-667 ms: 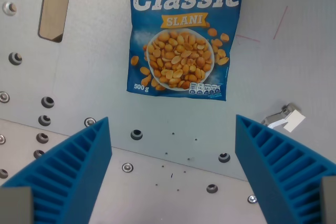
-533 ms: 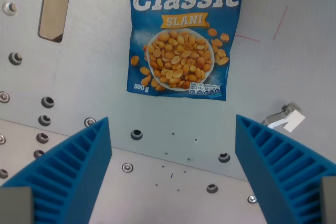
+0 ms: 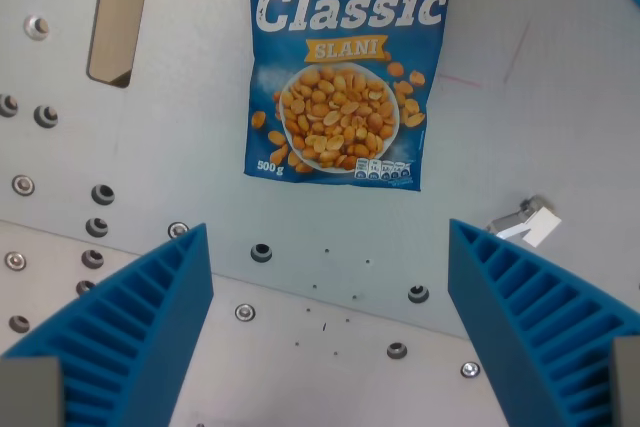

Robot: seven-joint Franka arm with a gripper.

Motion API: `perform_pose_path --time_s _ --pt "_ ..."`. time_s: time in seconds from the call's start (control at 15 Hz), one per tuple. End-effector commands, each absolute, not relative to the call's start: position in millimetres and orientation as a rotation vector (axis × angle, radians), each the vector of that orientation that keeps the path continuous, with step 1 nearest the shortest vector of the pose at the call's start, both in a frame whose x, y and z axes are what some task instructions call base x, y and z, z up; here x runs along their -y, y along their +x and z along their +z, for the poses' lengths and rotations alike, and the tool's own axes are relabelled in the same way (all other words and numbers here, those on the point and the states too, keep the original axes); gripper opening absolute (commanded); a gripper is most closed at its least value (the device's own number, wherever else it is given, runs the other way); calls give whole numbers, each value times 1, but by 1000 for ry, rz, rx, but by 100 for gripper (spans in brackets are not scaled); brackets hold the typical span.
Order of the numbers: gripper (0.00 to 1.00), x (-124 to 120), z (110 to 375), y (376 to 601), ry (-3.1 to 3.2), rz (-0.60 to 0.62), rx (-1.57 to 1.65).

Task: Move in base positive z

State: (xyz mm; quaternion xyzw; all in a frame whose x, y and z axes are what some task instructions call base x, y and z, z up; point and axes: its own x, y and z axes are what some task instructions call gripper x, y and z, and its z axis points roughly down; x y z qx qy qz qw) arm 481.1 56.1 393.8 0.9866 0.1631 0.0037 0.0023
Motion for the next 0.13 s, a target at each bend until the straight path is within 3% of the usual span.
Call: perform_pose_path --time_s 0.07,0.13 --pt "100 -55 413 477 3096 -8 -512" --pt "100 -55 418 477 3096 -8 -512"
